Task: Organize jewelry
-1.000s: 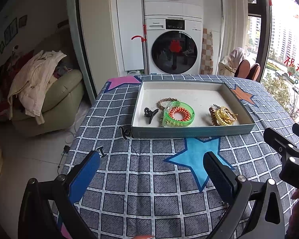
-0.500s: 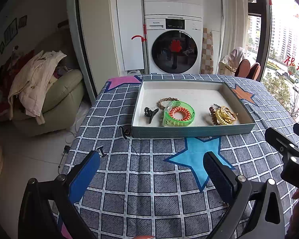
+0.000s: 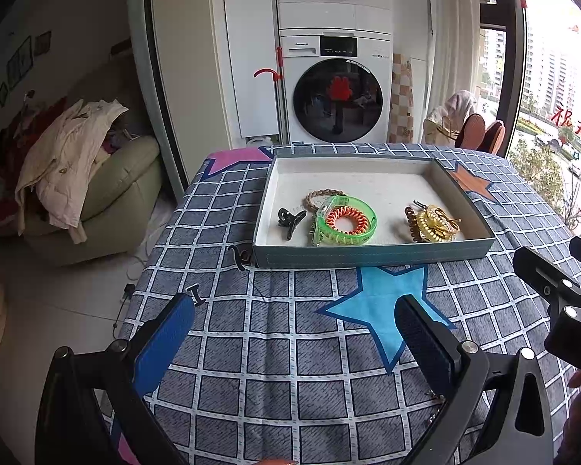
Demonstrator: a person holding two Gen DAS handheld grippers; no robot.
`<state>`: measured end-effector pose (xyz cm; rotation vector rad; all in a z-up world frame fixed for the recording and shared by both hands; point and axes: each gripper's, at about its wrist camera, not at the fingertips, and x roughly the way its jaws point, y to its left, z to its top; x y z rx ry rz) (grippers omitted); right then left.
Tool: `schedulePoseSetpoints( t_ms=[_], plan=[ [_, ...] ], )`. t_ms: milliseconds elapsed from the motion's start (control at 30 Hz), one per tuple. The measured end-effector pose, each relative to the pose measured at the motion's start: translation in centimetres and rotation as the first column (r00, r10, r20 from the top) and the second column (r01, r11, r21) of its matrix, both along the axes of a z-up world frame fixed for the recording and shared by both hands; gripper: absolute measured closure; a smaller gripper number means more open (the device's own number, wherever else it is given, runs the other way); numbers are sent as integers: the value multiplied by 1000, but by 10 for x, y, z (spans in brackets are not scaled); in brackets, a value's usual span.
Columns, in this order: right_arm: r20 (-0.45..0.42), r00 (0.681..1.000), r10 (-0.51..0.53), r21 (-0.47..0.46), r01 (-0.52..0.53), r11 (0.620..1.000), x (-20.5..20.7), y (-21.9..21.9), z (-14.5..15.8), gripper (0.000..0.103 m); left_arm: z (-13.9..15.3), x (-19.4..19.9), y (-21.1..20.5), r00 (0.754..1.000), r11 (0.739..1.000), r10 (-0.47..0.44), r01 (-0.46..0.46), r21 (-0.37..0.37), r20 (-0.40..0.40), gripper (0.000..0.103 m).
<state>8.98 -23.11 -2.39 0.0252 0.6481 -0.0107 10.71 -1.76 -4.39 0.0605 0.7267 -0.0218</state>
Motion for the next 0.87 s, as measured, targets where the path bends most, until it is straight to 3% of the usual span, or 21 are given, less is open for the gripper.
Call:
schedulePoseSetpoints(
  t_ms=[867],
  plan=[
    [-12,1000,-5,2,5,1000,-3,-1,-7,0,-2,0,-1,1000,1000,-4,4,3,8,0]
  ],
)
